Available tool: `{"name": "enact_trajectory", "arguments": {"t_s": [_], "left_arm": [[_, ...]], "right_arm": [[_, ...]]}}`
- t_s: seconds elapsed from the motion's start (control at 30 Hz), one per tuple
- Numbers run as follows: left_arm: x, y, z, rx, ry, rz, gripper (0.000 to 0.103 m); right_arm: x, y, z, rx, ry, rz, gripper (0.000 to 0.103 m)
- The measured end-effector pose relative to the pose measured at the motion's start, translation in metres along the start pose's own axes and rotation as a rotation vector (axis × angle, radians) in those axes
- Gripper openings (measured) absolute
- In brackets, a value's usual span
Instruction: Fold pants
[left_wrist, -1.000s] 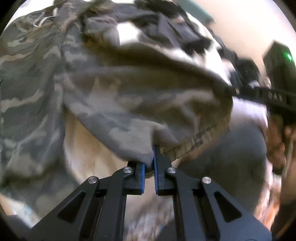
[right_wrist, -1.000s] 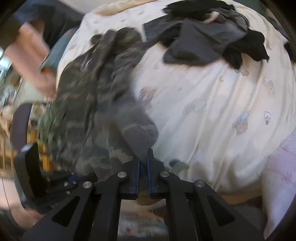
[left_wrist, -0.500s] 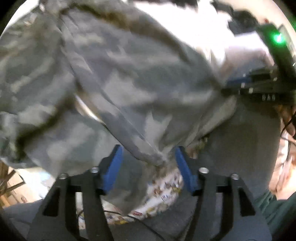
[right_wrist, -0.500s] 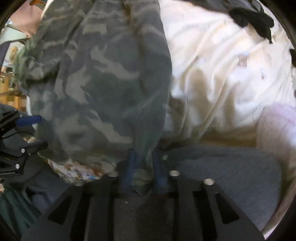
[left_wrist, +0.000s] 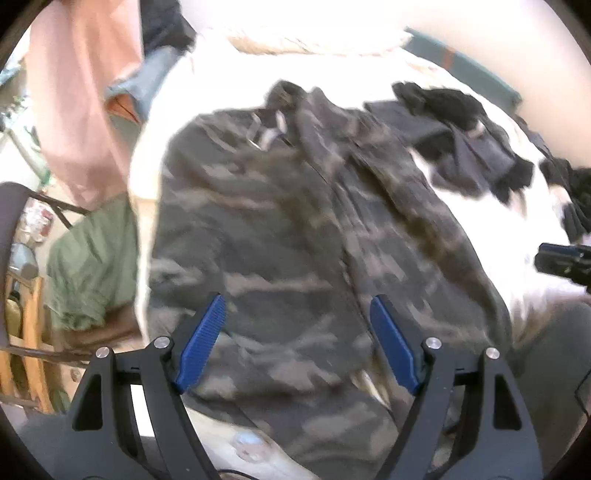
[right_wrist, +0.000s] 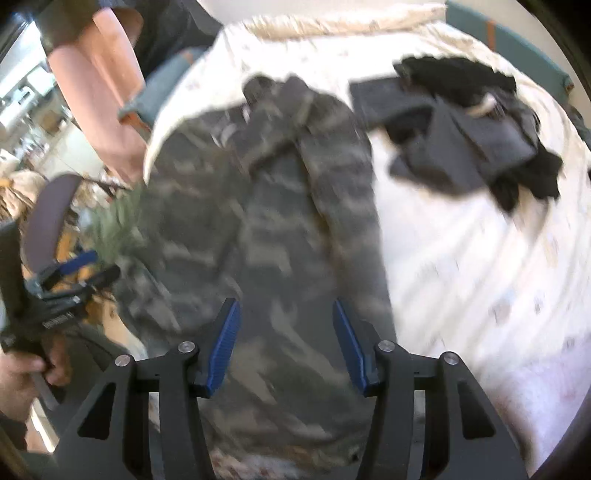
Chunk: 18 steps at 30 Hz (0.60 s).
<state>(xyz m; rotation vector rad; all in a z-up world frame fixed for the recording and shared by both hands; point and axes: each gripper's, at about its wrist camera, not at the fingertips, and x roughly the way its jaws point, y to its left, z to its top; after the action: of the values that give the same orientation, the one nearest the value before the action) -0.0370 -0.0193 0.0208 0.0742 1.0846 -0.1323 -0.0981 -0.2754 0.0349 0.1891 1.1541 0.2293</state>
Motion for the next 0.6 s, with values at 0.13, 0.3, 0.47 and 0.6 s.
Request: {"name": "enact_trajectory", "arguments": {"t_s": [0.13, 0.3, 0.47, 0.6], "left_arm": [[0.001, 0.025, 0.029, -0.028, -0.032, 0.038, 0.078], [0.007, 0.048, 0.066, -0.044, -0.083, 0.113, 0.078], [0.034, 0.079, 0.113, -0.101, -0.116, 0.128, 0.078], [0.088, 0.113, 0.155, -0.132, -0.109, 0.158, 0.078]], "right_arm": [[-0.002, 0.018, 0.042, -0.012, -0.059, 0.028, 0.054], [0.007, 0.024, 0.097, -0.03, -0.116, 0.047, 0.054], [0.035, 0.023, 0.155, -0.065, -0.164, 0.05, 0.059], [0.082, 0.011, 0.213, -0.118, -0.186, -0.001, 0.066]]}}
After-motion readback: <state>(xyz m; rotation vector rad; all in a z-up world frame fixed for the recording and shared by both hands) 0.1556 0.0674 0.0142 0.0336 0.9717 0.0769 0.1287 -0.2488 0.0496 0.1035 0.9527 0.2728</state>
